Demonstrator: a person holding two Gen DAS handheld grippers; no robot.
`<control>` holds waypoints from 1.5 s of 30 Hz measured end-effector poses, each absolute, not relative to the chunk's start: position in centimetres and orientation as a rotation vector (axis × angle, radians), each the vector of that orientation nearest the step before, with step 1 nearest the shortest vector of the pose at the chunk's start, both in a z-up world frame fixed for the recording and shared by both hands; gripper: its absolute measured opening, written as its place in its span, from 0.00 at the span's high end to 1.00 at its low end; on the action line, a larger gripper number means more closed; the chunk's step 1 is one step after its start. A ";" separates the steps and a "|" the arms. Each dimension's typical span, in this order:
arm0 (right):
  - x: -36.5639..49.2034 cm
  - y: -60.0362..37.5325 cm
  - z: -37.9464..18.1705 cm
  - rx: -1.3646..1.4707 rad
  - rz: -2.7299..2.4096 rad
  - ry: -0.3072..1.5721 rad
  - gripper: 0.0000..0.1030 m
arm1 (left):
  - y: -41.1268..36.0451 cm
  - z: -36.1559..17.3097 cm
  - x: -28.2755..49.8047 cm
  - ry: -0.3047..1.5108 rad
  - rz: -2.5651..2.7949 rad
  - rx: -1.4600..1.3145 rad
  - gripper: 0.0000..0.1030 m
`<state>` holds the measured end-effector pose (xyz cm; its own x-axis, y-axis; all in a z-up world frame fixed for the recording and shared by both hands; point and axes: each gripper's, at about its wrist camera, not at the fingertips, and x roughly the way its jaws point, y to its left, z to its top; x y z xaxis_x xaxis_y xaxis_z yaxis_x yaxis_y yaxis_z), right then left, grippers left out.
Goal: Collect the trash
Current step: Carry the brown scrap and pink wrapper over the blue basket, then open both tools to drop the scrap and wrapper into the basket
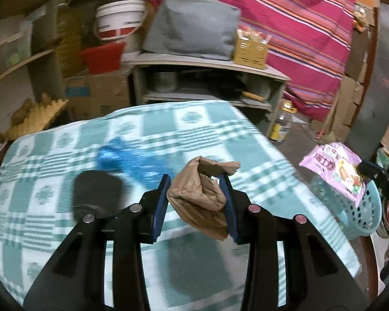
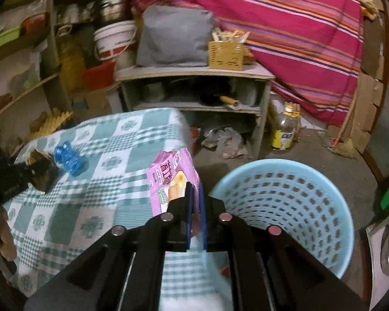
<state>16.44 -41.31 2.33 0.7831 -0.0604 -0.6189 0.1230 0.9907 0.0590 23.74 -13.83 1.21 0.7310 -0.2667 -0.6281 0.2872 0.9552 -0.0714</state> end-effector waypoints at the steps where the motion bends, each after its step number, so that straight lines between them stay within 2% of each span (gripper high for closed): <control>1: 16.0 -42.3 2.5 0.110 -0.113 0.656 0.95 | -15.3 1.2 23.5 0.685 -0.324 0.042 0.63; 16: 10.1 -53.1 2.6 0.192 -0.334 0.612 0.95 | -31.8 0.5 20.2 0.678 -0.595 0.102 0.63; 25: 9.3 -55.1 2.4 0.204 -0.377 0.602 0.95 | -37.5 -1.0 19.6 0.676 -0.658 0.148 0.63; 29: 9.2 -55.5 2.1 0.209 -0.384 0.603 0.95 | -38.3 -0.9 19.5 0.651 -0.637 0.156 0.42; 34: 9.2 -55.8 1.7 0.216 -0.393 0.606 0.95 | -38.0 -0.1 19.0 0.600 -0.602 0.174 0.28; 36: 9.4 -55.8 1.6 0.216 -0.394 0.611 0.95 | -37.4 0.5 18.9 0.572 -0.573 0.178 0.20; 39: 9.9 -55.7 1.2 0.215 -0.393 0.620 0.95 | -35.5 1.5 18.8 0.533 -0.520 0.158 0.12; 45: 10.8 -55.2 0.8 0.208 -0.388 0.632 0.94 | -30.6 3.3 19.2 0.494 -0.420 0.134 0.07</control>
<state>10.83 -55.21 0.84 0.7386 -0.2882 -0.6095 0.4134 0.9077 0.0718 19.23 -30.59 3.28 0.7973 -0.3585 -0.4855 0.4222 0.9062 0.0243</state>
